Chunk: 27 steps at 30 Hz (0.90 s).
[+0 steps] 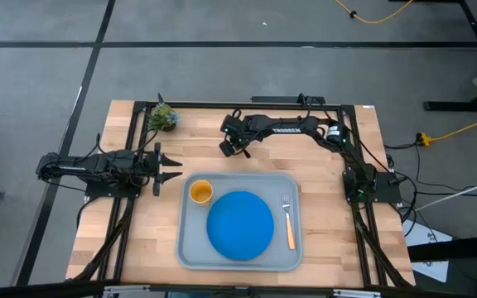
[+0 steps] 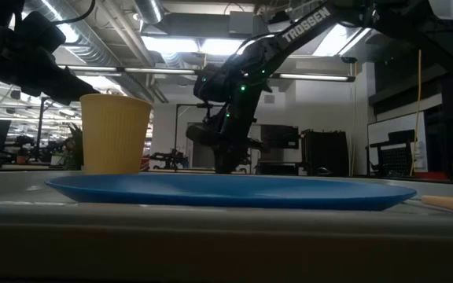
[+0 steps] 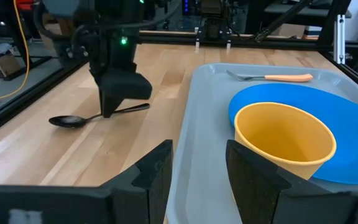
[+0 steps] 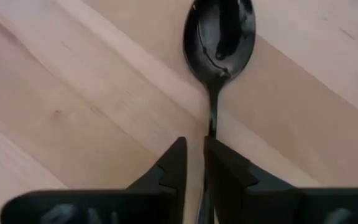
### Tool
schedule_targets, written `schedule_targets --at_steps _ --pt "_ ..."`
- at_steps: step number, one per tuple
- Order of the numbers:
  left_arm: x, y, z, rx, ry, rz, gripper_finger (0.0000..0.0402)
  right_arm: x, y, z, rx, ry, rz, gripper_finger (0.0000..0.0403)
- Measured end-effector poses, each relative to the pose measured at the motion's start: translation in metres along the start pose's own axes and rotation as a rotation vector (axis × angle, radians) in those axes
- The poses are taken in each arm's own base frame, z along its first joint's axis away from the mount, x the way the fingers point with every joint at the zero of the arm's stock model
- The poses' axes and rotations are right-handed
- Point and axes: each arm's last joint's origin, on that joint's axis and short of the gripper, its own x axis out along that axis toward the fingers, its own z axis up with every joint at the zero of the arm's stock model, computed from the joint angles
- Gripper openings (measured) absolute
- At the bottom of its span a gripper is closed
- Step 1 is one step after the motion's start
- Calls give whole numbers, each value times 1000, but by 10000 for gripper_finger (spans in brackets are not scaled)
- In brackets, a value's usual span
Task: Pick and place plate/cup/fork/spoon on tray
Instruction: Put the black spoon on the gray tray to the right of the blue plate
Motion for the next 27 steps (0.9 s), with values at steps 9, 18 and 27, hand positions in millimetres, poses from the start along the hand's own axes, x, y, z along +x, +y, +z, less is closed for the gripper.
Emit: schedule_targets --at_steps 9,18,27 --pt "0 0 0 0 0 -1 143 5 -1 -1 6 11 -3 62" --pt "0 0 0 0 0 -1 143 -4 9 3 -68 -79 -54 62" --pt "0 0 0 0 0 -1 143 -3 1 -3 -45 -28 -129 63"
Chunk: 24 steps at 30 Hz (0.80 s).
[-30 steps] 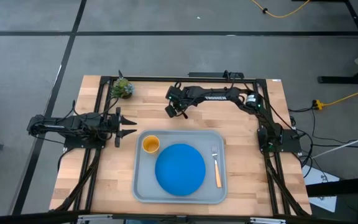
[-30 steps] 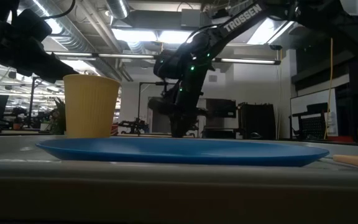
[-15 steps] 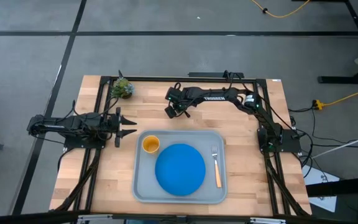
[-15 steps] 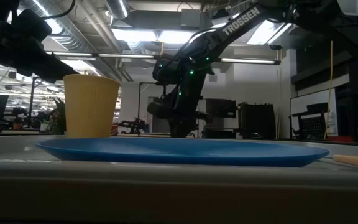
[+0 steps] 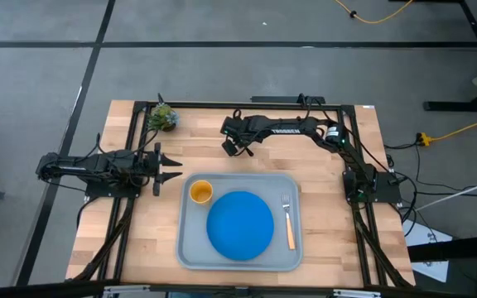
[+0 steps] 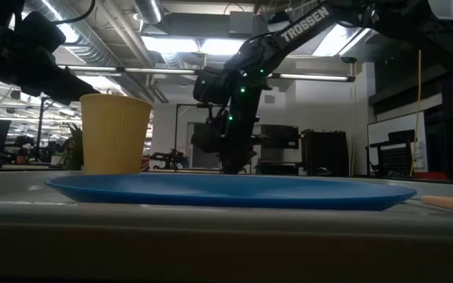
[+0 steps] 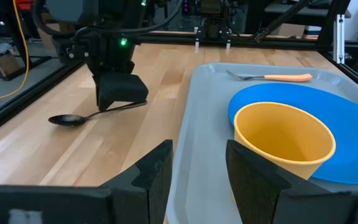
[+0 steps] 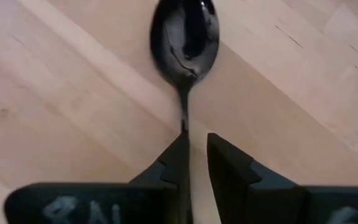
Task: Pick and place plate/cup/fork/spoon on tray
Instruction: Put the black spoon on the gray tray to the right of the blue plate
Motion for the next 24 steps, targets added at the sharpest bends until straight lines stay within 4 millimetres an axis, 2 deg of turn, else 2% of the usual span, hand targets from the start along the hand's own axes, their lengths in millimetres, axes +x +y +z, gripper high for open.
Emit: schedule_targets --at_steps 20,24 --pt "0 0 0 0 0 1 143 15 -1 -5 -2 84 37 62" --pt "0 0 0 0 0 1 143 15 2 -7 14 88 36 50"
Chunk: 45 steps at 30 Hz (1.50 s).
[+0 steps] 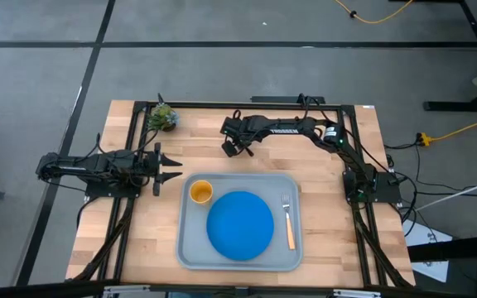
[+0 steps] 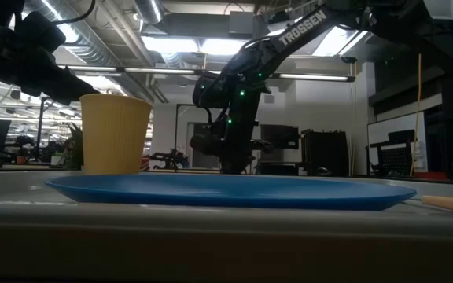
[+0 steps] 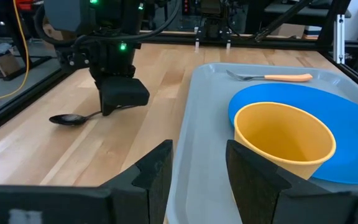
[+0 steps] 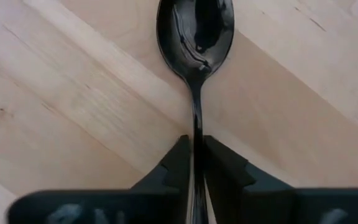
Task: Pick and place plate/cup/fork/spoon on tray
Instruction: Put the black spoon on the gray tray to the right of the blue plate
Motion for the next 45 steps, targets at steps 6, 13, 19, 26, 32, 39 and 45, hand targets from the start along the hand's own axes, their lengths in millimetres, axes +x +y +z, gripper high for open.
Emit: schedule_targets --at_steps 6,13,19,26,32,39,45 --pt "0 0 0 0 0 0 143 -1 3 -2 37 2 4 11" --pt "0 0 0 0 0 0 143 -8 12 -2 59 -14 -4 5" --pt "0 0 0 0 0 0 143 -49 31 -3 49 -25 -38 2" --pt "0 0 0 0 0 0 143 -115 58 -38 93 -73 -161 2" --pt "0 0 0 0 0 0 143 -151 79 -96 216 -65 -274 2" --pt "0 0 0 0 0 0 143 -155 103 -168 377 -23 -306 2" --pt "0 0 0 0 0 0 143 -155 116 -223 485 -23 -307 2"
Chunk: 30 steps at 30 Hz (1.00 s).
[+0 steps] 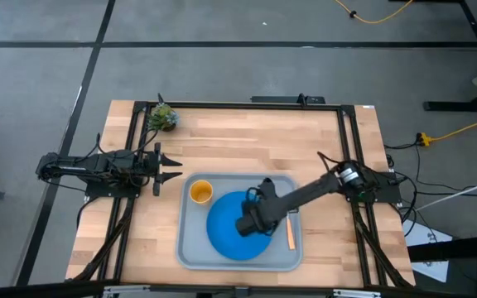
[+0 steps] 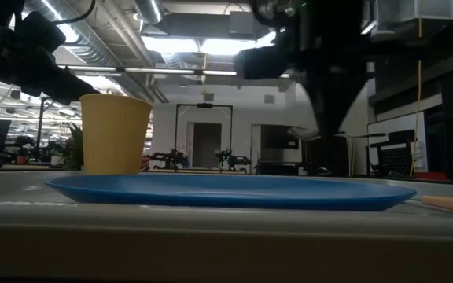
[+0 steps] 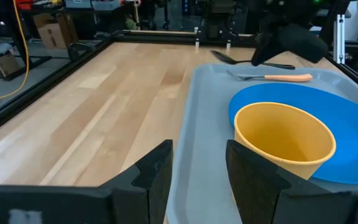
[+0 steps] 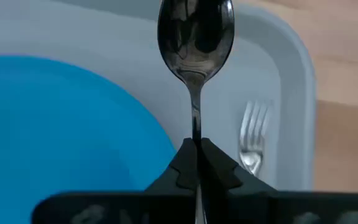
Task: Pick and place plate/cup/fork/spoon on tray
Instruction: Put the black spoon on the gray tray to the right of the blue plate
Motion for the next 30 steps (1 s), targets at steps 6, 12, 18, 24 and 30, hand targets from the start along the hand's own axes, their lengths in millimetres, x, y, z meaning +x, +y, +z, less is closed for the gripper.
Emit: schedule_targets --at_steps 6,12,18,24,30 --pt "0 0 0 0 0 0 143 -8 -23 -32 48 -4 21 2" --pt "0 0 0 0 0 0 143 10 -39 -62 75 12 72 2" --pt "0 0 0 0 0 0 143 28 -45 -80 81 37 115 2" --pt "0 0 0 0 0 0 143 32 -46 -80 54 36 111 4" --pt "0 0 0 0 0 0 143 32 -46 -80 51 35 107 18"
